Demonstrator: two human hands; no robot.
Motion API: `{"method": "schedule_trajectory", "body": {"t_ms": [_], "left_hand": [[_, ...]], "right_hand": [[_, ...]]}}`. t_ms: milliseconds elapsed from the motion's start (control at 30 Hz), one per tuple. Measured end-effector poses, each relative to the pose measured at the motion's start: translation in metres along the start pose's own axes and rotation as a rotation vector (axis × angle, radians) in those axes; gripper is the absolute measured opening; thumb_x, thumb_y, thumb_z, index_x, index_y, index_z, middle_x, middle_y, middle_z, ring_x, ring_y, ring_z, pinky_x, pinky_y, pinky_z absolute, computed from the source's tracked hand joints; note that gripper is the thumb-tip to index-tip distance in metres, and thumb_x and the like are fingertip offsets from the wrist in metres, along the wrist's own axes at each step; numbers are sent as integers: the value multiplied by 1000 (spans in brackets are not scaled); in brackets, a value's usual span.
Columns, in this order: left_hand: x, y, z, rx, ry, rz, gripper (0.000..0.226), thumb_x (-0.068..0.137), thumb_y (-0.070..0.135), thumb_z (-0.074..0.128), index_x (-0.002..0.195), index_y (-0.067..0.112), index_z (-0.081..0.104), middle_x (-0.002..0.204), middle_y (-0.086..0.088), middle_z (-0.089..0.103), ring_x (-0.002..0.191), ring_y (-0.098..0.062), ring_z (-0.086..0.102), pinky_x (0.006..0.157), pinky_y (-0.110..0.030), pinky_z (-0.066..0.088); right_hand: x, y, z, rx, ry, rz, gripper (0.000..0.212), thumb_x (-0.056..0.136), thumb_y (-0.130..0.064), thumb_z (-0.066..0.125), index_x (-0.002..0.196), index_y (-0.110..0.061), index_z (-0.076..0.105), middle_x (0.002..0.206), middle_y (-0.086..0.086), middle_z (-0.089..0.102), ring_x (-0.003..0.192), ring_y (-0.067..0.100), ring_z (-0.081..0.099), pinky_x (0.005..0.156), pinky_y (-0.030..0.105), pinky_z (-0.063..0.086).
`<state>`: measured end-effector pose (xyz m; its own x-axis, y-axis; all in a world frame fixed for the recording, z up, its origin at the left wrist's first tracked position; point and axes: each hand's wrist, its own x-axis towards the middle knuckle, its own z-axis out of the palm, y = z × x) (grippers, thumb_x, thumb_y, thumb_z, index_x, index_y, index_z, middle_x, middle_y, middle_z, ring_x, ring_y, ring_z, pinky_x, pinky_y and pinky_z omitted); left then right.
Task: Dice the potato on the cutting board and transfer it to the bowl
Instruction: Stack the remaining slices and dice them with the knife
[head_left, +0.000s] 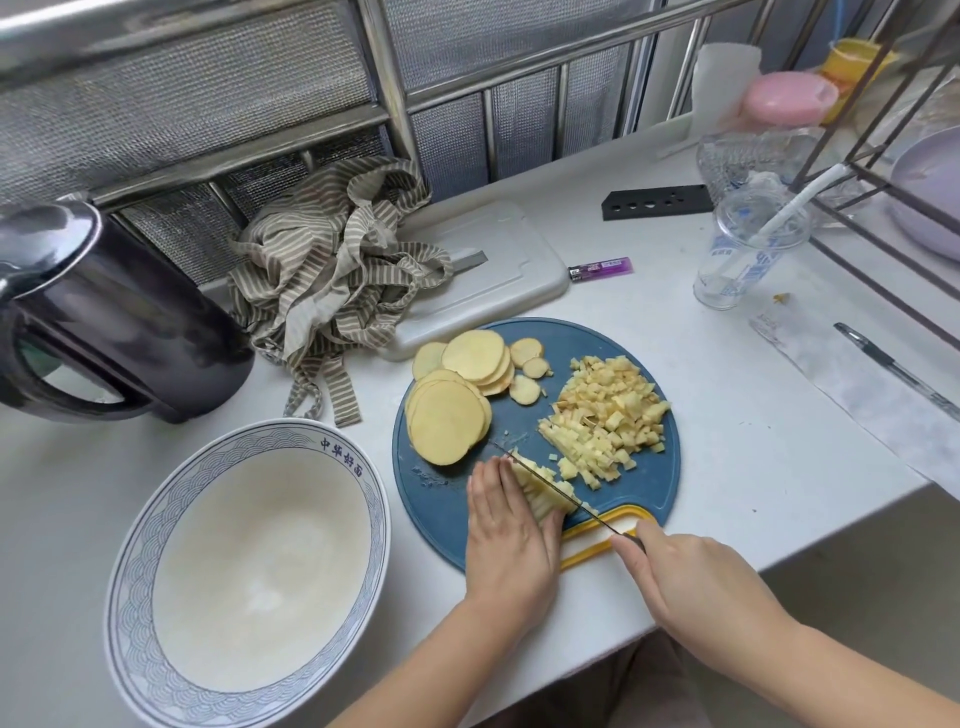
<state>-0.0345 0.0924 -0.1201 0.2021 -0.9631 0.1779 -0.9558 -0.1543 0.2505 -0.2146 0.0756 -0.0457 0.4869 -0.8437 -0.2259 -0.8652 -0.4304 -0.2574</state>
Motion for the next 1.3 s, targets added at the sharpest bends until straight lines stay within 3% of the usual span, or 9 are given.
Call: {"method": "schedule_trajectory", "body": {"t_ms": [67, 133, 367, 533, 600, 700, 1100, 1200, 1300], "left_hand": [[0, 1, 1, 2, -22, 1, 70, 90, 46, 38, 130, -10, 39, 129, -27, 46, 124, -37, 36, 107, -43, 25], [1, 2, 2, 4, -51, -8, 70, 90, 46, 38, 130, -11, 40, 129, -28, 47, 124, -38, 37, 107, -43, 24], [1, 3, 2, 13, -102, -21, 72, 91, 45, 36, 128, -15, 49, 129, -30, 50, 125, -39, 36, 107, -44, 24], [0, 3, 5, 9, -50, -13, 70, 91, 45, 36, 129, -14, 44, 128, -31, 51, 124, -39, 36, 107, -45, 26], [1, 4, 3, -1, -25, -15, 69, 89, 45, 36, 129, -11, 39, 127, -29, 52, 123, -38, 37, 108, -46, 34], [3, 5, -2, -33, -19, -28, 68, 86, 45, 37, 128, -9, 38, 124, -27, 53, 120, -36, 38, 94, -49, 50], [5, 6, -6, -26, -117, -54, 68, 86, 45, 36, 127, -9, 40, 123, -27, 56, 120, -35, 38, 93, -50, 49], [4, 6, -6, -25, -147, -63, 68, 89, 46, 35, 128, -9, 44, 125, -27, 55, 121, -36, 37, 95, -50, 47], [5, 4, -8, -47, -172, -97, 71, 99, 51, 19, 130, -7, 43, 128, -25, 52, 122, -35, 38, 97, -46, 46]], "right_hand": [[3, -4, -3, 67, -55, 33, 58, 91, -62, -2, 97, -25, 42, 93, -2, 65, 89, 21, 63, 66, 32, 40], [5, -5, -6, 100, -67, 60, 46, 98, -54, 13, 98, -23, 47, 91, -1, 63, 89, 21, 62, 69, 31, 42], [12, -4, -11, 131, -85, 98, 51, 98, -54, 14, 101, -23, 56, 87, -1, 62, 88, 20, 61, 73, 32, 46], [18, -6, -16, 130, -129, 108, 52, 99, -52, 16, 97, -20, 57, 82, -1, 59, 80, 19, 60, 71, 32, 47], [18, -6, -15, 130, -140, 115, 53, 99, -52, 15, 100, -21, 57, 84, -2, 61, 80, 18, 60, 71, 31, 47], [20, -5, -8, 132, -166, 128, 52, 99, -53, 16, 100, -21, 58, 86, -2, 62, 81, 18, 60, 72, 32, 48], [20, -12, 1, 127, -89, 139, 47, 101, -50, 20, 88, -18, 52, 78, -2, 55, 84, 22, 61, 66, 31, 41], [21, -9, 3, 121, -60, 141, 51, 101, -52, 19, 98, -18, 57, 89, 1, 65, 89, 24, 63, 69, 33, 44], [22, -8, 4, 116, -52, 127, 53, 100, -53, 18, 99, -17, 58, 92, 3, 67, 87, 24, 64, 73, 36, 48]]}}
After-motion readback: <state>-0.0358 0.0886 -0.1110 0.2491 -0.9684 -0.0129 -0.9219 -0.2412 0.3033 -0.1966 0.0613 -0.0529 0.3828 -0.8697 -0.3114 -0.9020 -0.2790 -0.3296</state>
